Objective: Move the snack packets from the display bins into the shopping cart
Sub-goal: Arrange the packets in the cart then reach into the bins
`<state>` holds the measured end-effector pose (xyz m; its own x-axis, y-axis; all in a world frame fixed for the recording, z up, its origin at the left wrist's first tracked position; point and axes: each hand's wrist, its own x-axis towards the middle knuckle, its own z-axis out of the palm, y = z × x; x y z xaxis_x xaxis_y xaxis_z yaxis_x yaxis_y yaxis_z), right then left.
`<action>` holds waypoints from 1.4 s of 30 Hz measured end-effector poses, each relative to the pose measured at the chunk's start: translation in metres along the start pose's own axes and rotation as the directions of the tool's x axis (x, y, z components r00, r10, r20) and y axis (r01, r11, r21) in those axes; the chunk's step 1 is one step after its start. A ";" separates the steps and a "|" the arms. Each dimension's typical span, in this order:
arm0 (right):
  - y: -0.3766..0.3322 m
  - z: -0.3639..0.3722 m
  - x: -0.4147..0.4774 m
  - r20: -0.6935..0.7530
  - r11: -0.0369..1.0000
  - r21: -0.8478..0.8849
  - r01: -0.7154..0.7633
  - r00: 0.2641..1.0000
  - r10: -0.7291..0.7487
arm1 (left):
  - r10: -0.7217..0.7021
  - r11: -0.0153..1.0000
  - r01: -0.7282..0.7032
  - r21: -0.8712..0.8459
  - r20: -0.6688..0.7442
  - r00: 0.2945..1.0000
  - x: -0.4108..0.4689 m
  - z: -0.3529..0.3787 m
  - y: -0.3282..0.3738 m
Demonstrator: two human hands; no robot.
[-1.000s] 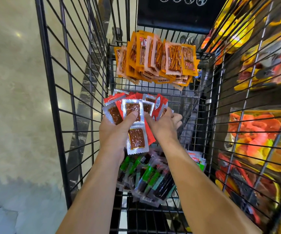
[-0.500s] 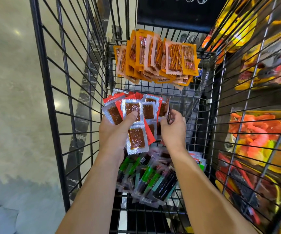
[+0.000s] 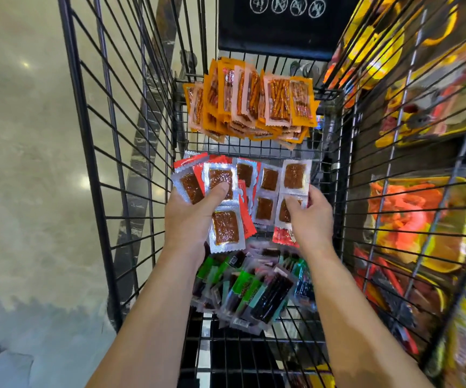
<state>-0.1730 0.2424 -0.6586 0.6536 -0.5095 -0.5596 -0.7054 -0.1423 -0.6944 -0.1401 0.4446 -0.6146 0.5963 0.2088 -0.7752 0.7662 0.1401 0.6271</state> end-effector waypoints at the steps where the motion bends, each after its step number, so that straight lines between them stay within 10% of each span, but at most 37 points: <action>1: -0.005 -0.009 -0.007 0.023 0.999 0.045 0.014 1.000 -0.015 | 0.008 1.000 -0.008 0.005 0.028 1.000 -0.005 0.000 0.004; 14: -0.130 -0.126 -0.184 0.073 0.823 0.552 0.135 0.975 -0.208 | 0.179 0.966 -0.236 0.105 0.386 0.905 -0.155 -0.017 0.123; 28: -0.191 -0.224 -0.409 -0.403 0.608 0.629 0.485 0.872 -0.279 | 0.318 0.906 -0.413 -0.090 0.790 0.524 -0.345 -0.027 0.207; 42: -0.075 -0.375 -0.568 -0.706 0.547 0.499 0.672 0.681 -0.193 | 0.190 0.843 -0.528 -0.098 0.974 0.123 -0.555 0.059 0.111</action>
<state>-0.5938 0.2243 -0.1191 0.3878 -0.9189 0.0721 0.1902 0.0032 -0.9817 -0.3719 0.2868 -0.1187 0.4520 -0.8906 -0.0503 0.3078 0.1028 0.9459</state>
